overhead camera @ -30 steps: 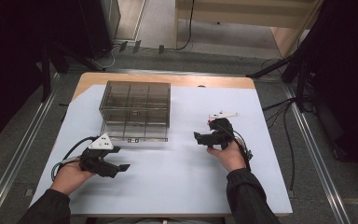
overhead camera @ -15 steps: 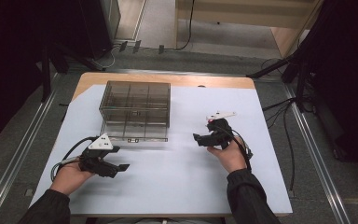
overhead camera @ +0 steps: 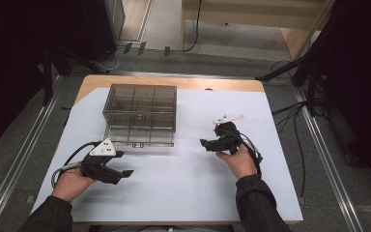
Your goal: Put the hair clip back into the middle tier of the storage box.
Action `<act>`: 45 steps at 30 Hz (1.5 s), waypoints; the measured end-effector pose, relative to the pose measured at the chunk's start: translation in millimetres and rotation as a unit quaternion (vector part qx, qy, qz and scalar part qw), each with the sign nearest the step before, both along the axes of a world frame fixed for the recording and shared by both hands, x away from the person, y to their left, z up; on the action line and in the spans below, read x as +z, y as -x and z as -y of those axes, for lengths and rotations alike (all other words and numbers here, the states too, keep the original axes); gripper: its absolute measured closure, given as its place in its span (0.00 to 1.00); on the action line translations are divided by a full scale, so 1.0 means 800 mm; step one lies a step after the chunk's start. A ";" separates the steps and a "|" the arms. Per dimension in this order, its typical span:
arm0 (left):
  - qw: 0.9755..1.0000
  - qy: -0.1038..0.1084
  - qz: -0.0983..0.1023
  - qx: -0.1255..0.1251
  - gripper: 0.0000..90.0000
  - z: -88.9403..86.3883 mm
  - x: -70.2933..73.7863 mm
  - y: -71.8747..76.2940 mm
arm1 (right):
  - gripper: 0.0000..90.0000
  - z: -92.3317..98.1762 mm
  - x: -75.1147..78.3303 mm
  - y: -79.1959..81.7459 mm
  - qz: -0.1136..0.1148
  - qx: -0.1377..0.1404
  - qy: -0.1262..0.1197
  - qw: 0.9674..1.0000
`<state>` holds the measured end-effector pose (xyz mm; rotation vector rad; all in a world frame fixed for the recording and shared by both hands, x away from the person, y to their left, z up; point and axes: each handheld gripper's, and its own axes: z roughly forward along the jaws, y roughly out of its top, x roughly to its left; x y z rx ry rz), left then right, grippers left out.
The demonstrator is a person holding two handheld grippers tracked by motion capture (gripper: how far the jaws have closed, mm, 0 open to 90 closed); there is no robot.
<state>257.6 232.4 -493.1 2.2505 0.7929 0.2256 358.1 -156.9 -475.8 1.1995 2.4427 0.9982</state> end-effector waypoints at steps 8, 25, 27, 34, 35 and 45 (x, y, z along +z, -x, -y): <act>1.000 0.012 0.003 -0.018 0.27 0.000 0.001 0.003 | 0.34 0.005 0.002 -0.003 -0.027 -0.003 -0.011 1.000; 1.000 0.011 0.002 -0.010 0.27 0.000 -0.001 0.001 | 0.34 0.027 0.011 -0.001 -0.030 -0.015 -0.014 0.999; 1.000 0.012 -0.003 -0.011 0.27 0.001 -0.001 0.000 | 0.35 0.030 0.012 0.000 -0.032 -0.019 -0.014 0.999; 1.000 0.013 -0.007 -0.015 0.28 0.001 -0.001 0.001 | 0.38 0.041 0.013 -0.002 -0.039 -0.032 -0.003 0.999; 1.000 0.013 -0.008 -0.014 0.28 0.001 0.000 0.001 | 0.38 0.042 0.013 -0.003 -0.041 -0.036 -0.003 0.999; 1.000 0.001 -0.015 0.001 0.27 -0.001 0.000 0.000 | 0.38 0.047 0.013 -0.010 -0.048 -0.047 0.015 0.998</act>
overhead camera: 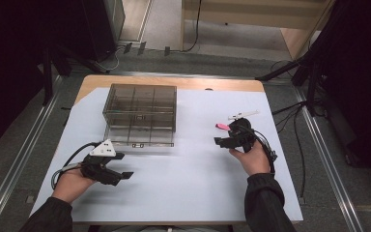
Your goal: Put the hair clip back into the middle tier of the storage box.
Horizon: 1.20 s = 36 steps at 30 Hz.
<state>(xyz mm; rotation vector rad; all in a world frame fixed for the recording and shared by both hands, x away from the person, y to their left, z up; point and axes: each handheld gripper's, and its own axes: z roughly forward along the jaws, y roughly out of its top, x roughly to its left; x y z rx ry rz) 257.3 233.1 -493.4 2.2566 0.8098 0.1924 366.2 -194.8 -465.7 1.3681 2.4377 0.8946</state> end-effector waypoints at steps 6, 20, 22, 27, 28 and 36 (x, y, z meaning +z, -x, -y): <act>1.000 0.004 0.001 0.002 0.27 0.000 0.000 0.001 | 0.39 0.004 -0.001 -0.007 -0.001 -0.001 0.007 1.000; 1.000 0.002 0.007 0.001 0.27 0.000 0.001 0.006 | 0.40 0.019 -0.015 -0.032 -0.020 -0.017 0.037 0.999; 1.000 0.002 0.007 0.003 0.27 0.000 0.000 0.007 | 0.40 0.020 -0.017 -0.036 -0.026 -0.022 0.037 0.999; 1.000 0.009 0.003 -0.001 0.27 0.001 0.001 0.010 | 0.40 0.019 -0.016 -0.047 -0.033 -0.020 0.055 0.998; 1.000 0.009 0.003 -0.001 0.27 0.001 0.001 0.010 | 0.40 0.018 -0.017 -0.049 -0.032 -0.019 0.055 0.998; 1.000 -0.001 0.006 0.002 0.27 -0.003 -0.001 0.018 | 0.41 0.008 -0.018 -0.067 -0.040 -0.012 0.071 0.997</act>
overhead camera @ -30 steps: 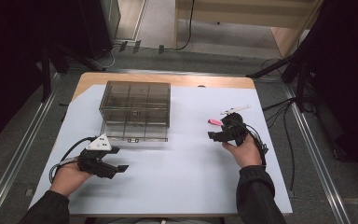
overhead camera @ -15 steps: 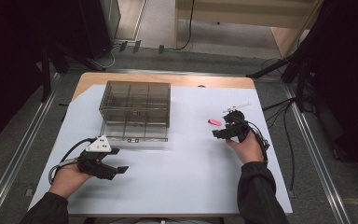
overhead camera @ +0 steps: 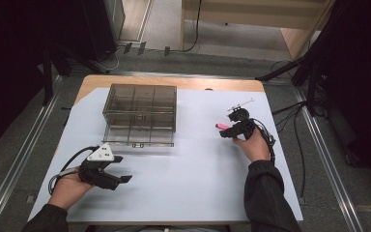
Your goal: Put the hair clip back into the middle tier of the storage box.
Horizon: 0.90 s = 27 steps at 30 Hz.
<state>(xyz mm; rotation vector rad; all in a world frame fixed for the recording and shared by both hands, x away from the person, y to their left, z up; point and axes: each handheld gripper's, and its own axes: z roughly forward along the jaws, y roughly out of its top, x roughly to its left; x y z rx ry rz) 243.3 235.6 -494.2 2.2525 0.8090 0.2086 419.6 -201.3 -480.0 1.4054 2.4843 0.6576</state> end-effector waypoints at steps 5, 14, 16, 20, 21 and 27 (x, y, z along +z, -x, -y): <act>1.000 0.004 -0.002 0.012 0.27 -0.006 -0.002 0.001 | 0.43 -0.005 0.000 -0.007 -0.001 -0.001 0.014 1.000; 1.000 0.005 0.001 0.021 0.26 -0.013 -0.002 0.006 | 0.45 -0.009 -0.004 -0.027 -0.017 0.000 0.026 1.000; 1.000 0.007 0.001 0.022 0.26 -0.014 -0.001 0.006 | 0.45 -0.010 -0.005 -0.029 -0.021 -0.002 0.031 0.999; 1.000 0.007 -0.001 0.021 0.26 -0.014 -0.001 0.006 | 0.48 -0.015 -0.009 -0.032 -0.024 -0.002 0.039 0.999; 1.000 0.006 0.001 0.022 0.26 -0.014 -0.001 0.007 | 0.48 -0.015 -0.010 -0.032 -0.023 0.002 0.042 0.999; 1.000 0.007 0.001 0.022 0.26 -0.015 -0.001 0.007 | 0.49 -0.019 -0.013 -0.037 -0.021 -0.003 0.046 0.999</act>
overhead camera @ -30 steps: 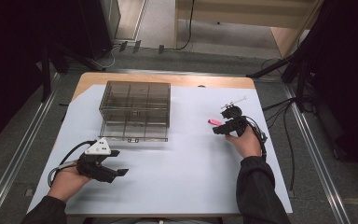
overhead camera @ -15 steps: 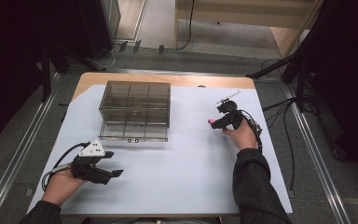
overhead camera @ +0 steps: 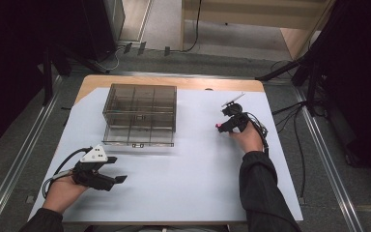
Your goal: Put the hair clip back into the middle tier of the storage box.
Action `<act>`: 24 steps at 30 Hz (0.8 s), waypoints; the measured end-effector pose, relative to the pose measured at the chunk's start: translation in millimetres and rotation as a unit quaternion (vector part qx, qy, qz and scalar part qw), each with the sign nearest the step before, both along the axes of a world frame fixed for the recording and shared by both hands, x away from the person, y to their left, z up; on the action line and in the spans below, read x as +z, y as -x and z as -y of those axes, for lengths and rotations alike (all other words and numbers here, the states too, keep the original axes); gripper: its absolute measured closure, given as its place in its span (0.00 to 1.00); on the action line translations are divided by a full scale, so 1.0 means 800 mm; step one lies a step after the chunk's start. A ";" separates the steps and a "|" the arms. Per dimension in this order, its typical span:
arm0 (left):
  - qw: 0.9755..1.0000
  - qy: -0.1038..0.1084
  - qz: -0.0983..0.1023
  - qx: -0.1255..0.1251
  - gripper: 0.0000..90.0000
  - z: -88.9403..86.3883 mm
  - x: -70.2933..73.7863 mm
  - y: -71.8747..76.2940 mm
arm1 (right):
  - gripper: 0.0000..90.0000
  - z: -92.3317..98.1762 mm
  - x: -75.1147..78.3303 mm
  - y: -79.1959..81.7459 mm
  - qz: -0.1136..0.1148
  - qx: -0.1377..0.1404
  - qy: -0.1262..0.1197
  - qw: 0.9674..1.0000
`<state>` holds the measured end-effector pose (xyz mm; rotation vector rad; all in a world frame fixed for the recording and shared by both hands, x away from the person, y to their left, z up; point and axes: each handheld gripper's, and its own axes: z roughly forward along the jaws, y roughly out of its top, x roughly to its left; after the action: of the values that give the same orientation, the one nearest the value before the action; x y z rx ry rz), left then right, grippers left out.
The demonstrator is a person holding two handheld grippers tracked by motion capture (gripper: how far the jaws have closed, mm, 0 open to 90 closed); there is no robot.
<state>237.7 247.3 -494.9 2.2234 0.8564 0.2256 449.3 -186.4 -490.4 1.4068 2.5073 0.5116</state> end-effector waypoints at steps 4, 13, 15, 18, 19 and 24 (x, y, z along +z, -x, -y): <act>1.000 0.000 0.003 0.002 0.26 -0.001 0.000 0.000 | 0.50 -0.003 -0.002 -0.003 0.000 0.002 0.004 1.000; 1.000 -0.002 0.000 0.001 0.26 -0.001 0.001 0.001 | 0.57 -0.006 -0.001 -0.009 -0.011 -0.013 0.002 1.000; 1.000 -0.003 0.000 0.001 0.26 -0.001 0.001 0.001 | 0.65 -0.007 0.000 -0.008 -0.013 -0.011 -0.001 1.000; 1.000 -0.004 0.002 0.002 0.26 -0.001 0.001 0.001 | 0.72 -0.009 0.001 -0.008 -0.017 -0.014 0.000 1.000; 1.000 -0.004 0.001 0.001 0.26 -0.001 0.001 0.001 | 0.74 -0.010 0.001 -0.008 -0.018 -0.016 0.001 1.000; 1.000 -0.006 0.002 0.002 0.26 -0.001 0.000 0.002 | 0.86 -0.013 0.002 -0.008 -0.022 -0.023 0.003 0.999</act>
<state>236.3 247.8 -494.8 2.2305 0.8598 0.2386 455.3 -176.2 -488.5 1.4847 2.5021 0.4688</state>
